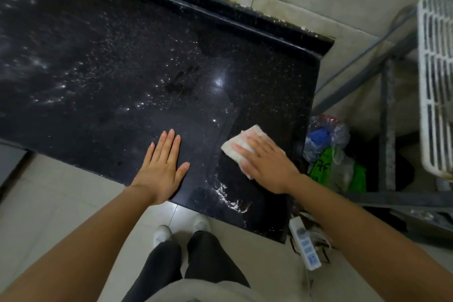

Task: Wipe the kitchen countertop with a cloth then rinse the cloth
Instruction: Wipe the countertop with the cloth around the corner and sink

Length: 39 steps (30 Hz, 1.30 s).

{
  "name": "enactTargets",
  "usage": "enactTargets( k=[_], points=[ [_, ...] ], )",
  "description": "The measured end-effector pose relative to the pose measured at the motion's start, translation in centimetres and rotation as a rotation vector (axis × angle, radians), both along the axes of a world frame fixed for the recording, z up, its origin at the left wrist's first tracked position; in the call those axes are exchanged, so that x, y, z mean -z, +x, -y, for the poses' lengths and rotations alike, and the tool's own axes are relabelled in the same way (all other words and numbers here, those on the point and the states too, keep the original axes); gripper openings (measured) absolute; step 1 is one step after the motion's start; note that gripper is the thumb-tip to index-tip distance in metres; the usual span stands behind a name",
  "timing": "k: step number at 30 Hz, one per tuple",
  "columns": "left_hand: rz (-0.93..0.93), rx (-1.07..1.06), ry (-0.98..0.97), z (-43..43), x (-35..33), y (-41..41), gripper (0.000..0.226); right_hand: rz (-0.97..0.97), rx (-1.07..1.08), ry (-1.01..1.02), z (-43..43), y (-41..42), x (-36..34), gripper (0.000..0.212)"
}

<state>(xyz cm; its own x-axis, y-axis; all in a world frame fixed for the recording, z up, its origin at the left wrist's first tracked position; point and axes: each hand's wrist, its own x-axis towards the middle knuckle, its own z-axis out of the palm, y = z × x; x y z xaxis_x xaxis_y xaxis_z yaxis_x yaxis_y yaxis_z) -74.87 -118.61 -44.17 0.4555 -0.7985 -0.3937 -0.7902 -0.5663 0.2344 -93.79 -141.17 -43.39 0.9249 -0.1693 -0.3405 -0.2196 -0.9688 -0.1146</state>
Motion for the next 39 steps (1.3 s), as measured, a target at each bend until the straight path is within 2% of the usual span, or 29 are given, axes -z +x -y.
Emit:
enactTargets(
  k=[3,7,12,18,23,25,28,32,39],
  points=[
    [-0.019,-0.016,-0.029,0.0,-0.1,-0.1,0.077,0.008,0.166,-0.026,2.8,2.1,0.0,0.069],
    [-0.014,-0.017,-0.021,0.1,-0.3,-0.2,0.077,0.013,0.431,-0.013,6.1,5.8,0.2,0.056],
    [-0.003,-0.019,-0.026,0.0,-0.3,-0.2,0.076,0.010,0.676,0.043,6.0,10.8,0.2,0.055],
    [-0.017,-0.019,-0.033,0.1,-0.2,0.0,0.072,0.057,0.311,0.051,-1.2,11.7,0.4,0.055],
    [-0.043,-0.012,-0.035,0.0,-0.2,0.2,0.076,0.073,-0.032,0.015,-3.4,5.4,0.4,0.058],
    [-0.025,0.000,-0.019,0.0,-0.1,0.2,0.077,0.055,0.020,0.003,-1.8,2.5,0.0,0.059],
    [0.010,-0.003,-0.014,0.0,-0.1,0.0,0.074,0.000,0.289,-0.024,-0.2,-1.3,-0.3,0.068],
    [0.023,-0.014,-0.006,0.1,-0.3,-0.1,0.070,-0.033,0.452,-0.015,-2.3,-4.8,0.1,0.079],
    [0.007,-0.004,-0.004,0.1,-0.3,-0.1,0.069,0.055,0.528,0.009,-10.1,-10.9,1.0,0.056]
  ],
)
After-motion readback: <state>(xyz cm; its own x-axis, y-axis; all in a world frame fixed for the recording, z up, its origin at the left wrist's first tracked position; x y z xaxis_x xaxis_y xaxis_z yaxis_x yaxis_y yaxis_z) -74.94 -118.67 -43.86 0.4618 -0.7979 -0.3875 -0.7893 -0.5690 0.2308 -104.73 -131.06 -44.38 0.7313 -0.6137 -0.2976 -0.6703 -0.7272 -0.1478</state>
